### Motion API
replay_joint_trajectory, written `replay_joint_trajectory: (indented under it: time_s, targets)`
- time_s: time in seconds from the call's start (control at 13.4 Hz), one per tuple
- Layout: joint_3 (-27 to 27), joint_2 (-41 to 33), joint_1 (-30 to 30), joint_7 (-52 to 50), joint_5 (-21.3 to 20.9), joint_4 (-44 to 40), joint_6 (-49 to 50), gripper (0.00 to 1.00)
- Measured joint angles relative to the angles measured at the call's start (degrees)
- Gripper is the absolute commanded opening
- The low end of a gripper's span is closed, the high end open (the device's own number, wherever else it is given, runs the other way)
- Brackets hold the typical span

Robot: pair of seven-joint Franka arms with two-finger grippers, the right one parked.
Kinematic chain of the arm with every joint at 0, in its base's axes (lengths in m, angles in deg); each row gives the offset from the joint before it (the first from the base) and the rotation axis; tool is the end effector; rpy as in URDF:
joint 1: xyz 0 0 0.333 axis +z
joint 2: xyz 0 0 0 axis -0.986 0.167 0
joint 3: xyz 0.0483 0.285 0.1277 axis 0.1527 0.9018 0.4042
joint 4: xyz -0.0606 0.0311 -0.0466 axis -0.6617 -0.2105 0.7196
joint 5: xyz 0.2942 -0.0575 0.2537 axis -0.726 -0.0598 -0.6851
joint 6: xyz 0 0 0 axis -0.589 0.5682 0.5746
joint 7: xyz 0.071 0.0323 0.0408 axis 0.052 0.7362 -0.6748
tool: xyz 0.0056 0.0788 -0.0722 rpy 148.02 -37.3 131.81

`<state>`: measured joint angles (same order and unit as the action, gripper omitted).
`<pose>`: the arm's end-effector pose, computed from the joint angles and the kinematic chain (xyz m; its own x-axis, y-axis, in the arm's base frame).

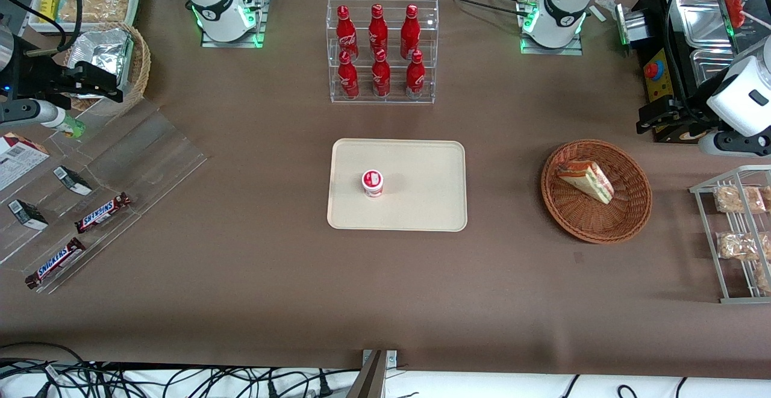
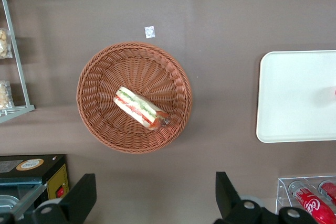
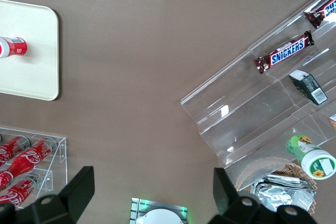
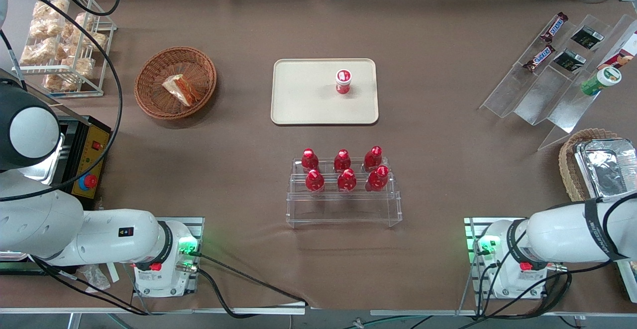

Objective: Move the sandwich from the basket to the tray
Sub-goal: 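Move the left gripper down over the wrapped sandwich in the wicker basket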

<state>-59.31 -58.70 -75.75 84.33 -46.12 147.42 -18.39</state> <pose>0.5858 -0.0250 0.5970 0.9959 -0.0219 -0.0880 -0.0195 -0.9994 0.0276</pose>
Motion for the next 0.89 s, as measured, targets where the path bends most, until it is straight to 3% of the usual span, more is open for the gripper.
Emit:
replay_joint_trajectory:
  time_s: [0.37,0.6,0.89]
  targets:
    - [0.99,1.82,0.69,-0.58,-1.20,0.02,-0.78,1.00]
    - [1.29,4.21,1.49,-9.15,-3.17,1.47,-4.88,1.00]
    - [1.28,5.75,1.54,-22.95,-4.85,10.08,-15.29,1.00]
